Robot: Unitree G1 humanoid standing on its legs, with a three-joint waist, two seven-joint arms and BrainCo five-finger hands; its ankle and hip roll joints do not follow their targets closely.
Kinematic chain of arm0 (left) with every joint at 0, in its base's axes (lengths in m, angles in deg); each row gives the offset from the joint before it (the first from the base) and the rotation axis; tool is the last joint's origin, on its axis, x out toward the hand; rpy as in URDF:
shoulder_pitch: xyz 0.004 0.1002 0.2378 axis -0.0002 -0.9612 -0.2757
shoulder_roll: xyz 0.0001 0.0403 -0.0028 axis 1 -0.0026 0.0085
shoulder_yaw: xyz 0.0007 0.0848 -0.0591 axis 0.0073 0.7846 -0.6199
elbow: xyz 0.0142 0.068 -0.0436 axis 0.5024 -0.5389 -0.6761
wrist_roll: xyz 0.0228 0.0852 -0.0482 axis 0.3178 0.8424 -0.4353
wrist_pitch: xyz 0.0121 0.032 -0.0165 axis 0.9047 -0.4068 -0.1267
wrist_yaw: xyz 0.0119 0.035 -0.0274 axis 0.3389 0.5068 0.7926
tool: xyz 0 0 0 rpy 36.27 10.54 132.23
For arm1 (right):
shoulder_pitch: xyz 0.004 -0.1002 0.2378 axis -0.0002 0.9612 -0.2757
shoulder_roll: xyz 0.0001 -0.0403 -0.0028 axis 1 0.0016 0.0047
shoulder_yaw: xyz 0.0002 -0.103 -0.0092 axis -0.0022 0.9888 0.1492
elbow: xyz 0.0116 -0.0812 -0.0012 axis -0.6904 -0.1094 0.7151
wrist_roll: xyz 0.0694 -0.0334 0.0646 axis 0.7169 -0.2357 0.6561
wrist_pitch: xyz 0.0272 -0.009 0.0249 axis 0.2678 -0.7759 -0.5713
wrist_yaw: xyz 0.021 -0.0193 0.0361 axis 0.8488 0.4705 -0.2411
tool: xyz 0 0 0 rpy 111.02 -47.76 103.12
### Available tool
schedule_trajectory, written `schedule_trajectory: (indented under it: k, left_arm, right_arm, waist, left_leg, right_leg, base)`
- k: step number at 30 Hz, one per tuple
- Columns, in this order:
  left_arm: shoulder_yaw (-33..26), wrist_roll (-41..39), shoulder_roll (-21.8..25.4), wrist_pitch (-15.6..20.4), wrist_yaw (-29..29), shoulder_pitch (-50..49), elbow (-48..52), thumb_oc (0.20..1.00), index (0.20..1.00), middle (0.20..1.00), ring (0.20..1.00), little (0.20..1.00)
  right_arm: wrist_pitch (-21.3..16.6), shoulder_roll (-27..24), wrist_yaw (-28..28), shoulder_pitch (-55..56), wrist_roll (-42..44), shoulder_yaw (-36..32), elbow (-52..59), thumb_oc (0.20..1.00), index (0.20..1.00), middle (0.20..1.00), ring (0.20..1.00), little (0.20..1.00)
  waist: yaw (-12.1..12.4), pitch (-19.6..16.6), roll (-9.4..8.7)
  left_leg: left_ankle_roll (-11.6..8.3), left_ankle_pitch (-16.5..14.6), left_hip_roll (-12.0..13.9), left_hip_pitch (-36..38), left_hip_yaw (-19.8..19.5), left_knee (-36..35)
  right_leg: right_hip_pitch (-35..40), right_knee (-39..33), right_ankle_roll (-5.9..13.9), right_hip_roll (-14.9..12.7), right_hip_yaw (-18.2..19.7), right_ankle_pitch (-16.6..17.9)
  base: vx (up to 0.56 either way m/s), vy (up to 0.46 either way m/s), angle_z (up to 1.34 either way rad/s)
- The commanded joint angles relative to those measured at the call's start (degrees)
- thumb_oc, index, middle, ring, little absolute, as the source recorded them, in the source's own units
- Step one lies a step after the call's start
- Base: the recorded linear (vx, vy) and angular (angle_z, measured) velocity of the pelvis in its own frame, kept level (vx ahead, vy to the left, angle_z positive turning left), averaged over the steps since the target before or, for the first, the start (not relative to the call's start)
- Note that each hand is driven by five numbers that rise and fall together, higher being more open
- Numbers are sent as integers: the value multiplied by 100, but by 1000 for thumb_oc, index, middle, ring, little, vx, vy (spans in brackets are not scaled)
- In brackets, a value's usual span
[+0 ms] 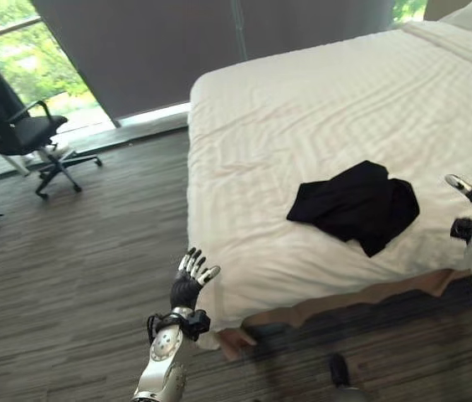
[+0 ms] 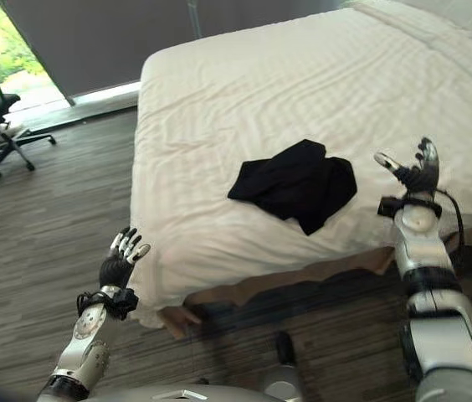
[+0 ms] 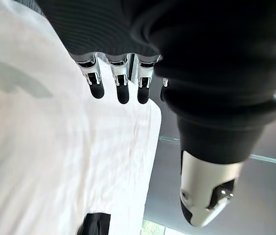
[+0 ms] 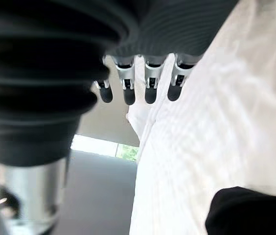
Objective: Pick up bed clothes into laundry basket.
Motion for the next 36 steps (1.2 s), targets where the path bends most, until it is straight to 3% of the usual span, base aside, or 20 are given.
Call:
schedule_trajectory:
  k: [1,7,16,22,28,36]
  left_arm:
    - [-156,218,288,290,-70,337,208,1000,1000,1000,1000,1000]
    - [7,179,314,349,-72,519,154,1000,1000,1000,1000,1000]
    - [108,235,394,398,-108,717,210,1000,1000,1000,1000,1000]
    - [134,181,442,437,-98,831,197,1000,1000,1000,1000,1000]
    - [198,56,250,385,-197,729,560,1000,1000,1000,1000,1000]
    - [318,250,56,339,-277,631,611,1000,1000,1000,1000,1000]
  right_arm:
    - [-59,30,-60,-789,-459,346,-470,1000,1000,1000,1000,1000]
    - [303,205,39,-2032,-1509,1411,-1852,1000,1000,1000,1000,1000]
    - [654,457,269,-2654,-3194,2464,-2522,1000,1000,1000,1000,1000]
    - [816,625,363,-2837,-3864,2774,-2761,1000,1000,1000,1000,1000]
    - [952,1058,635,-2151,-5529,3336,-2880,1000,1000,1000,1000,1000]
    - [996,1436,914,-1494,-6622,3658,-2692,1000,1000,1000,1000,1000]
  waist:
    - [37,149,-370]
    - [239,277,-359]
    - [444,457,-209]
    - [594,552,137]
    - [652,661,655]
    - [543,753,855]
  left_leg:
    - [-53,180,-143,-195,-160,71]
    - [-84,259,-136,-352,-232,71]
    - [-130,395,-154,-620,-307,71]
    - [-180,507,-234,-938,-334,71]
    - [-260,656,-295,-1248,-436,71]
    - [-268,652,-309,-1291,-415,71]
  right_leg:
    - [536,166,56,-248,-26,-472]
    - [449,153,44,-255,-77,-440]
    - [244,144,31,-269,-106,-383]
    - [-55,119,34,-344,-94,-293]
    - [-300,119,-4,-413,-64,-289]
    - [-338,119,-36,-427,-19,-327]
  base:
    - [-33,-16,11]
    - [-36,-28,4]
    - [-32,-30,4]
    - [-29,-27,10]
    - [10,-41,0]
    - [4,-2,-1]
